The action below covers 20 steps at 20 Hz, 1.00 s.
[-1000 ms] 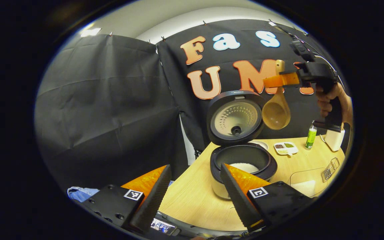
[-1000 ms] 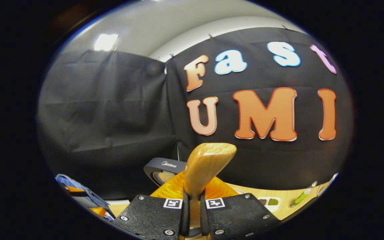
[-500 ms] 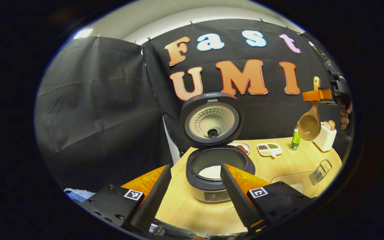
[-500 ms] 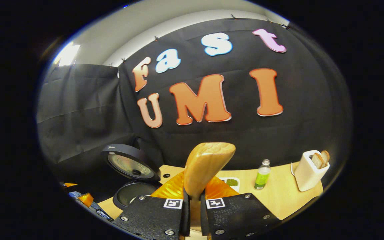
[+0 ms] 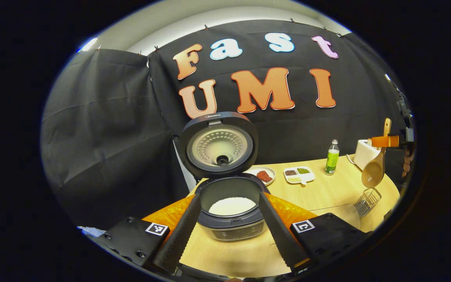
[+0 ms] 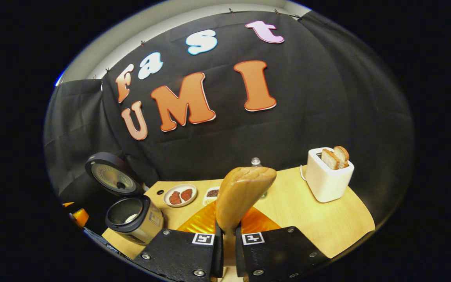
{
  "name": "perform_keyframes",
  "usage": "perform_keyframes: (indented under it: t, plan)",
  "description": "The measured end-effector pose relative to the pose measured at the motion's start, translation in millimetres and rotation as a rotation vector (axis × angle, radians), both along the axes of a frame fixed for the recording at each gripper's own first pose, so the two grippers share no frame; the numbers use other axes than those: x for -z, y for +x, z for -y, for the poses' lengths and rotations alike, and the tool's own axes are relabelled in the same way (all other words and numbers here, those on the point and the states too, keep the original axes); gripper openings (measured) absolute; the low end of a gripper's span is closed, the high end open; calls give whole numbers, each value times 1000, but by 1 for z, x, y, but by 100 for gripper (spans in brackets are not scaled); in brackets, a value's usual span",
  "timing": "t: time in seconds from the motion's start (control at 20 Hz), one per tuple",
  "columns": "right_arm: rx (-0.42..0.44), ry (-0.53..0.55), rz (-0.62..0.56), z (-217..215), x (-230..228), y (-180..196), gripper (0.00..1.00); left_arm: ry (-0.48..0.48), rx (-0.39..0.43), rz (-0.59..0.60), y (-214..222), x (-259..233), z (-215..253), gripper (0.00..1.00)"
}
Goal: Close the left gripper, press the button to open the rice cooker; take a wooden spoon from the chopstick holder with the right hand, scoop a spoonful of rice and pour it into the rice cooker, then put the wooden spoon back into the chopstick holder.
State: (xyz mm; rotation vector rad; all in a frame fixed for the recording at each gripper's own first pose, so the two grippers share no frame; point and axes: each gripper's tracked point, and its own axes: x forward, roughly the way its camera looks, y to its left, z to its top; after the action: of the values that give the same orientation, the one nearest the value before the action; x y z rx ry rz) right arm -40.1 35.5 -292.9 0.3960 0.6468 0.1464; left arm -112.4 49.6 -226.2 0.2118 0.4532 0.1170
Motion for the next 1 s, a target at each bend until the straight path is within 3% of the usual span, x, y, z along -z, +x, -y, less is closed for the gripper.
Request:
perform_keyframes:
  t: [0.1,0.2,0.35,0.6,1.0]
  plan:
    - [28,-13,-20,19,13,-6,12,6,5,2,4,-2,6,94]
    - [50,-31,-43,35,30,-11,12,6,1,4,6,-5,12,99]
    - [60,-57,-91,48,57,-22,12,-5,-17,4,8,-6,17,100]
    - [63,-83,-175,51,104,-36,12,10,-37,-1,9,-9,18,99]
    - [41,-117,-277,48,137,-57,16,3,-39,4,20,-8,16,99]
